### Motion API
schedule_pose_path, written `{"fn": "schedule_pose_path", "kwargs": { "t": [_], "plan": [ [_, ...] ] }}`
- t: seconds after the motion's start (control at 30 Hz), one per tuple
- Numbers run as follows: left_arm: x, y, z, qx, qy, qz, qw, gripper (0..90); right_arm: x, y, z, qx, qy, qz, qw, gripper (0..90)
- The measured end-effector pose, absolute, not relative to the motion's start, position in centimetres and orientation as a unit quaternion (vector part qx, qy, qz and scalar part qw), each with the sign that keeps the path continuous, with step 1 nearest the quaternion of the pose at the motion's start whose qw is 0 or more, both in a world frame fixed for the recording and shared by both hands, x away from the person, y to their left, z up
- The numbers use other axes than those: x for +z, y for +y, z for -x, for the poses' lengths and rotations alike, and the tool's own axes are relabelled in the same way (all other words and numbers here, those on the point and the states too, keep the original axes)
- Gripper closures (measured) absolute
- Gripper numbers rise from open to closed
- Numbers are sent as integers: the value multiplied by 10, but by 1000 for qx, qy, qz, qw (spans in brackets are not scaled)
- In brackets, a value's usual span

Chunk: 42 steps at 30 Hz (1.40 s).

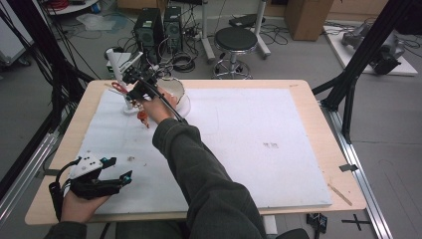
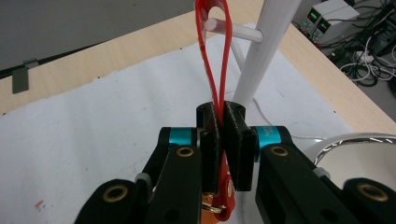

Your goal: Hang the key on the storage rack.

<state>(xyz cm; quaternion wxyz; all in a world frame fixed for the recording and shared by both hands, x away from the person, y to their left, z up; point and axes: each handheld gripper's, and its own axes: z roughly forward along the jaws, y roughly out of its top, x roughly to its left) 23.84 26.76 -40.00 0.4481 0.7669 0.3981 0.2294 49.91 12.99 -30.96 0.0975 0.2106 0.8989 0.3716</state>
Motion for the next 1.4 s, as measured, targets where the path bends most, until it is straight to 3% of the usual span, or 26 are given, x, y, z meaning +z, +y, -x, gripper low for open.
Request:
{"fn": "schedule_pose_path", "kwargs": {
  "t": [0.73, 0.93, 1.4],
  "plan": [
    [-400, 268, -239, 228, 400, -765, 451, 272, -324, 138, -511, 347, 905, -228, 89, 851],
    [-400, 269, -239, 228, 400, -765, 450, 272, -327, 136, -514, 349, 904, -236, 73, 733],
    [-400, 266, -241, 227, 400, -766, 448, 272, -317, 112, -511, 386, 892, -231, 51, 679]
  ]
}}
